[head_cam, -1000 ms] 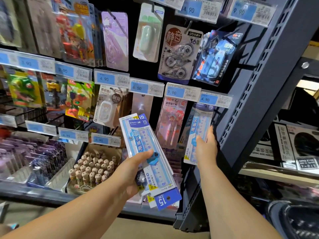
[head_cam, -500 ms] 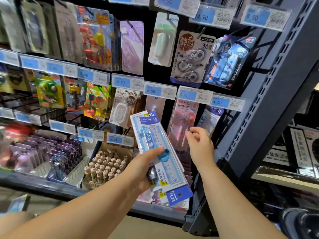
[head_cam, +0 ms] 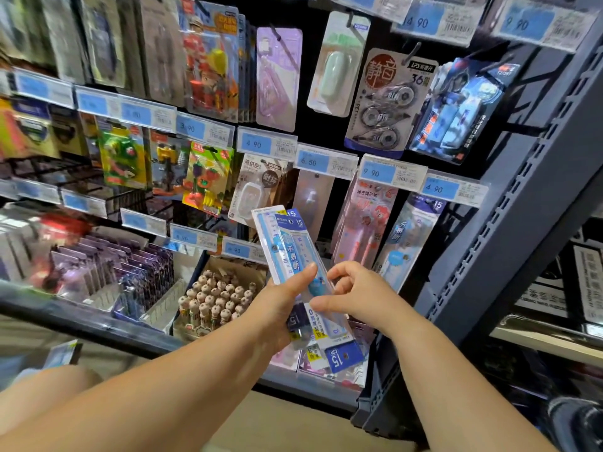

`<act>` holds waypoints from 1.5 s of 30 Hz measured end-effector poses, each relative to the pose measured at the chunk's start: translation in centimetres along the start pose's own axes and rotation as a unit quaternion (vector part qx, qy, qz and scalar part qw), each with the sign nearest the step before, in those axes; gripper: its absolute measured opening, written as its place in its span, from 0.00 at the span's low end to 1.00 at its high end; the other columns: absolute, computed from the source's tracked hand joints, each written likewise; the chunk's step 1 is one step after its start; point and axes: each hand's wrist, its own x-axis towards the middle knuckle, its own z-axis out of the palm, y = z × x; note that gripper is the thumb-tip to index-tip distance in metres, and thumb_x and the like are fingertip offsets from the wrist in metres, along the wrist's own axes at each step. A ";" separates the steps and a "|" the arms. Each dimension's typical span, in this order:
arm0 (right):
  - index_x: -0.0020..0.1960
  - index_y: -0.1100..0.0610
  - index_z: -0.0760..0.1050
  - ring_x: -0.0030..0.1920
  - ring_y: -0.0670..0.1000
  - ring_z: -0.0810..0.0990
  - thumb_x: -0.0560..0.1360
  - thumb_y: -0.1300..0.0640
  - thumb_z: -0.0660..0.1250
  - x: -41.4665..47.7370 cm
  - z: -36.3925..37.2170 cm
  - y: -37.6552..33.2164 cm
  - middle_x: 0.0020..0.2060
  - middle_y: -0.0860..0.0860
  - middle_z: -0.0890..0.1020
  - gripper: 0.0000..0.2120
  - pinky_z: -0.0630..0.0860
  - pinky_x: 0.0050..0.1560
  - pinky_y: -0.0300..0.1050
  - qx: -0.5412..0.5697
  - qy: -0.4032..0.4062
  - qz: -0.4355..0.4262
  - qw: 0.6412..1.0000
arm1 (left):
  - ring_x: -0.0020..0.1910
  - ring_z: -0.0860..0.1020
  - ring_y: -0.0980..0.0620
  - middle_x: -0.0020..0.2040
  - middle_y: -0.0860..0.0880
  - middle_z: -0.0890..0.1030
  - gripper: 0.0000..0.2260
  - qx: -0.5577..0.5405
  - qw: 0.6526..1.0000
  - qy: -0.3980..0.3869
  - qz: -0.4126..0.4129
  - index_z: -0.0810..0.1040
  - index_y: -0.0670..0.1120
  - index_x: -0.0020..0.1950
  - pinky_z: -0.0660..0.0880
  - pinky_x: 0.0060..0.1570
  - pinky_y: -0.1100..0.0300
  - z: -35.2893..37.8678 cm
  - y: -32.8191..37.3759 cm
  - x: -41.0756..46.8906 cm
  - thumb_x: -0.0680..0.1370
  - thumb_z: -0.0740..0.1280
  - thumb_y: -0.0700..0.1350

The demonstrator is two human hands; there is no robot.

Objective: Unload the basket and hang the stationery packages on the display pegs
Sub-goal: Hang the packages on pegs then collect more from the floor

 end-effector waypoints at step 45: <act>0.57 0.52 0.72 0.50 0.50 0.82 0.82 0.64 0.58 -0.5 -4.7 9.9 0.53 0.50 0.81 0.10 0.79 0.51 0.52 0.380 0.198 0.077 0.900 | 0.34 0.85 0.44 0.40 0.40 0.85 0.07 -0.008 0.997 0.028 -0.068 0.79 0.40 0.55 0.80 0.27 0.52 2.4 0.0 -0.3 0.78 0.66 0.38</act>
